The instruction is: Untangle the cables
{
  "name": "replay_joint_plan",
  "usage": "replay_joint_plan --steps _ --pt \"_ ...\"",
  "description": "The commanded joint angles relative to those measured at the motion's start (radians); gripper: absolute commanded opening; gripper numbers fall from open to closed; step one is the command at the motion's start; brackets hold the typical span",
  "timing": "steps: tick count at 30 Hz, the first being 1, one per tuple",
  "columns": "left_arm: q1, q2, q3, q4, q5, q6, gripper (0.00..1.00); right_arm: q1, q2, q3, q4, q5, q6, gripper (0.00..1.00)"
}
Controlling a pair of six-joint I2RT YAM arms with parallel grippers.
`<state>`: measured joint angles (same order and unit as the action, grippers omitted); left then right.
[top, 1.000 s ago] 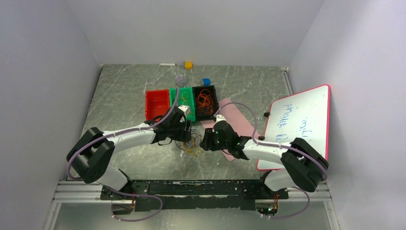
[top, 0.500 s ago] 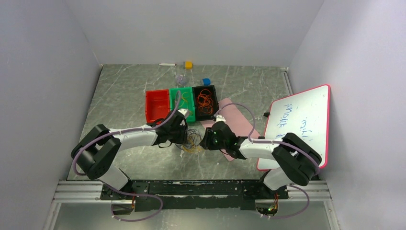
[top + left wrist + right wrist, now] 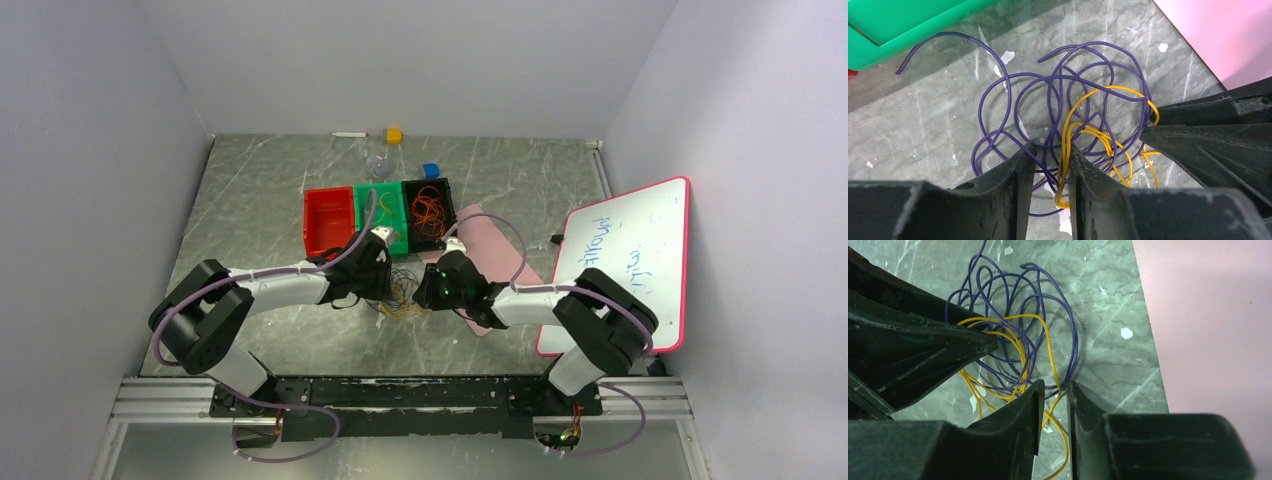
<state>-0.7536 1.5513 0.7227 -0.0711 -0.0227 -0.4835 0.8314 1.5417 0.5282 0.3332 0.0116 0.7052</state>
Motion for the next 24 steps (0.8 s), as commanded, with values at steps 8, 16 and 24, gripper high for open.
replay_joint_plan --steps 8,16,24 --pt "-0.005 0.016 -0.026 0.019 -0.022 -0.006 0.35 0.004 0.015 0.025 0.0 0.047 -0.041 0.0" --pt "-0.004 0.043 -0.025 0.015 -0.037 -0.013 0.41 0.004 -0.18 0.004 -0.12 0.16 -0.082 0.0" --pt "-0.004 0.075 -0.029 0.027 -0.025 -0.019 0.42 0.002 -0.403 0.041 -0.319 0.306 -0.146 0.0"
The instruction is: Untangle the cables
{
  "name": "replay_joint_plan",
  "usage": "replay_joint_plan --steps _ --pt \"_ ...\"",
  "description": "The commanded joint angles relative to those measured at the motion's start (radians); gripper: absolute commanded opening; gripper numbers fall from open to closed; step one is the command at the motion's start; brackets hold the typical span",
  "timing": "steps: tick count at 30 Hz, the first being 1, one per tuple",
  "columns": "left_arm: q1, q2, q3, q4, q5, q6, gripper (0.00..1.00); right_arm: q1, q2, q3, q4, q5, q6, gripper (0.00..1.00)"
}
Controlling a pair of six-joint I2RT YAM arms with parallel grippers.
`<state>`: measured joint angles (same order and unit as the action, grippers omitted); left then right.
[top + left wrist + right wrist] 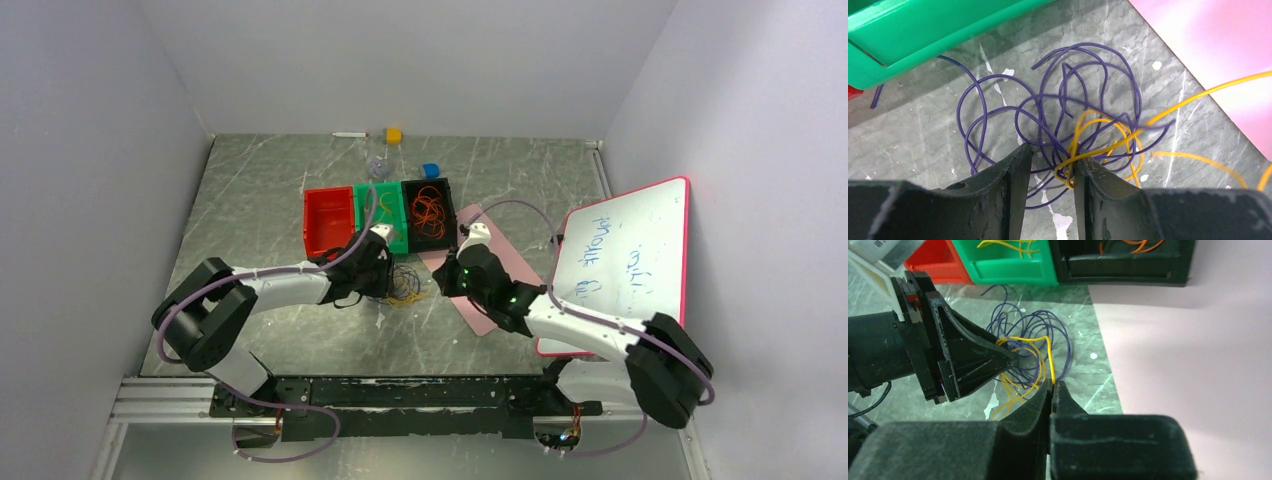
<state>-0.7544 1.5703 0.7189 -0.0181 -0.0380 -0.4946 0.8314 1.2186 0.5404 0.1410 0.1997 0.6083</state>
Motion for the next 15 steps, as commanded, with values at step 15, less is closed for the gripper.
replay_joint_plan --steps 15 --pt "-0.004 0.11 -0.016 -0.009 0.004 -0.013 0.42 -0.001 -0.327 0.327 -0.392 0.356 -0.203 0.0"
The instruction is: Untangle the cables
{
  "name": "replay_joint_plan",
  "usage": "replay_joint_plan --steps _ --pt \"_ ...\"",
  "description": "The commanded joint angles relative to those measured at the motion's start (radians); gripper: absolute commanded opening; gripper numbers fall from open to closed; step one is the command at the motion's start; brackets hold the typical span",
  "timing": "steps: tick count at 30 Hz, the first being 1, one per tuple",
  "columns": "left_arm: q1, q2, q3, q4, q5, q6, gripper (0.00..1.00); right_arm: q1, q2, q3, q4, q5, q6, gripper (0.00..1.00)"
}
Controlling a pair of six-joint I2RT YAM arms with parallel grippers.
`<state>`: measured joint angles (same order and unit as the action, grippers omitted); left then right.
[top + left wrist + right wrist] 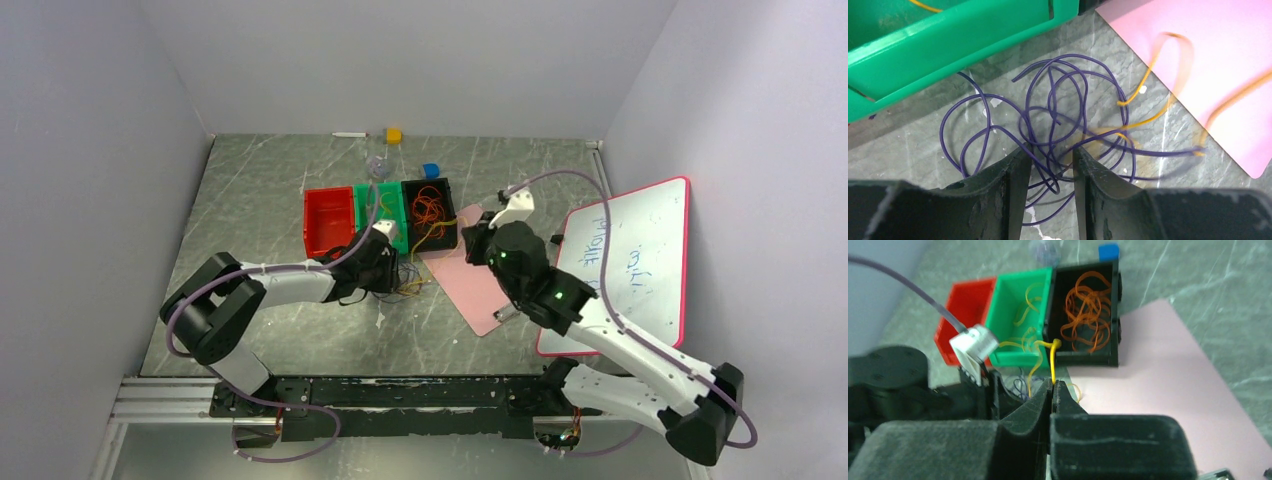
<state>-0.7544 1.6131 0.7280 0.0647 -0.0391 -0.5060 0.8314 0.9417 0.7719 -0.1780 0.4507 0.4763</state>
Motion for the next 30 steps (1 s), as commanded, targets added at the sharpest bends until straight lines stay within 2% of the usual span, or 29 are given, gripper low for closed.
replay_joint_plan --steps 1,11,16,22,30 --pt "-0.004 0.071 -0.025 -0.092 0.005 -0.003 0.42 -0.002 -0.059 0.12 -0.082 0.119 -0.086 0.0" --pt "-0.004 0.092 -0.019 -0.072 0.008 -0.014 0.42 -0.002 -0.099 0.38 -0.135 0.188 -0.197 0.0" --pt "-0.004 0.095 -0.023 -0.07 0.007 -0.013 0.32 -0.002 -0.116 0.48 -0.14 0.219 -0.254 0.0" --pt "-0.004 0.093 -0.035 -0.066 0.0 -0.034 0.13 -0.002 -0.136 0.572 -0.113 0.29 -0.372 0.0" --pt "-0.003 0.097 -0.035 -0.069 -0.004 -0.04 0.07 -0.001 -0.159 0.677 -0.092 0.373 -0.496 0.0"
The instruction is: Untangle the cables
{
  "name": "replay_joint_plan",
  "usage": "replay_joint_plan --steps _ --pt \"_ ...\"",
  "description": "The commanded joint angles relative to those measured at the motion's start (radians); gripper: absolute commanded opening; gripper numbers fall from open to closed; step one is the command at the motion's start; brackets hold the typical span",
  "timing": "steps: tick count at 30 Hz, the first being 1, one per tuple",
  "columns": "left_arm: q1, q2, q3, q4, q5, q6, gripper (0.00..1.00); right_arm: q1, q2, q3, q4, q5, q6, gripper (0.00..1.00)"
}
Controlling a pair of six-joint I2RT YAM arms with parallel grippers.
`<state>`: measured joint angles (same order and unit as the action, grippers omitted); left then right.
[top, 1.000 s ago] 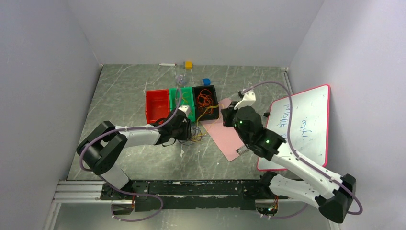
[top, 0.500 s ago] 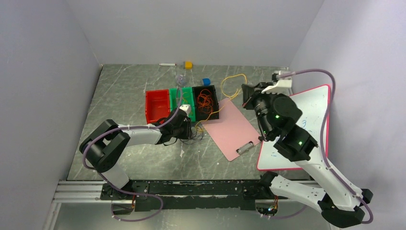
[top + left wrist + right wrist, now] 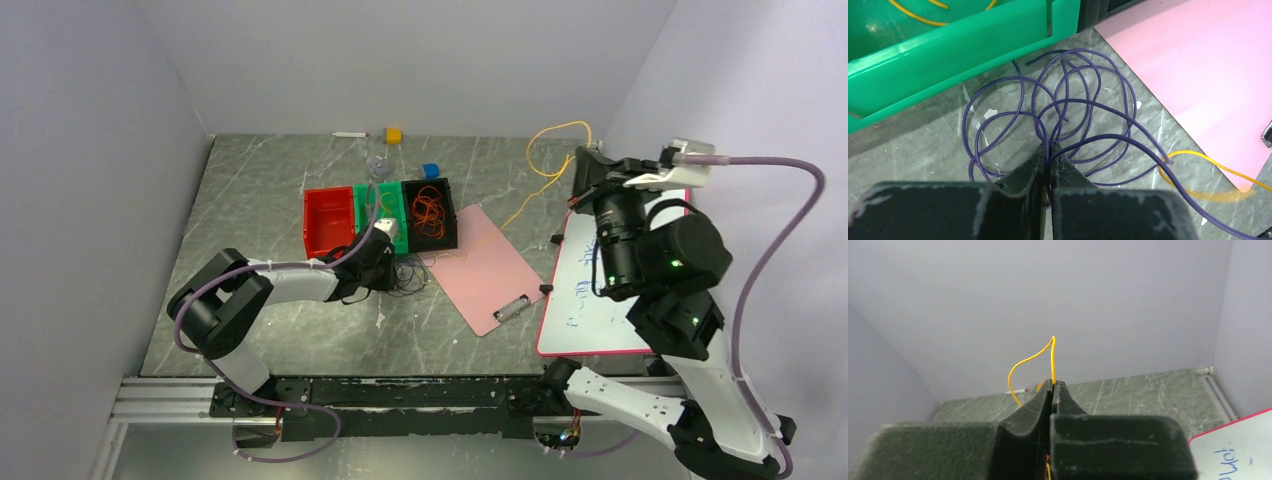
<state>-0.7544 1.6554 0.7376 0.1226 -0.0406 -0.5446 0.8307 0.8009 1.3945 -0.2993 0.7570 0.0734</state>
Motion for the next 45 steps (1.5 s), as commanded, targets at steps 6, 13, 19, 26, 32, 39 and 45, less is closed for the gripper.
replay_joint_plan --steps 6,13,19,26,32,39,45 --pt "-0.003 0.061 -0.049 -0.125 -0.007 -0.001 0.07 0.0 -0.042 0.135 0.068 0.118 -0.206 0.0" --pt "-0.003 0.072 -0.054 -0.125 -0.009 -0.01 0.07 0.001 -0.038 0.218 0.148 0.17 -0.378 0.0" --pt "-0.003 0.087 -0.053 -0.125 -0.015 -0.018 0.07 0.001 -0.037 0.257 0.238 0.18 -0.488 0.0" --pt "-0.003 0.105 -0.057 -0.119 -0.018 -0.018 0.07 0.009 0.002 0.327 0.27 0.179 -0.597 0.0" --pt "-0.003 0.103 -0.069 -0.118 -0.024 -0.023 0.07 0.012 0.013 0.392 0.322 0.165 -0.671 0.0" --pt "-0.004 0.06 -0.079 -0.094 0.021 0.004 0.07 0.018 0.048 0.411 0.178 0.096 -0.557 0.0" --pt "-0.043 -0.098 -0.098 -0.158 -0.017 0.041 0.07 0.018 0.088 0.401 0.07 0.029 -0.463 0.0"
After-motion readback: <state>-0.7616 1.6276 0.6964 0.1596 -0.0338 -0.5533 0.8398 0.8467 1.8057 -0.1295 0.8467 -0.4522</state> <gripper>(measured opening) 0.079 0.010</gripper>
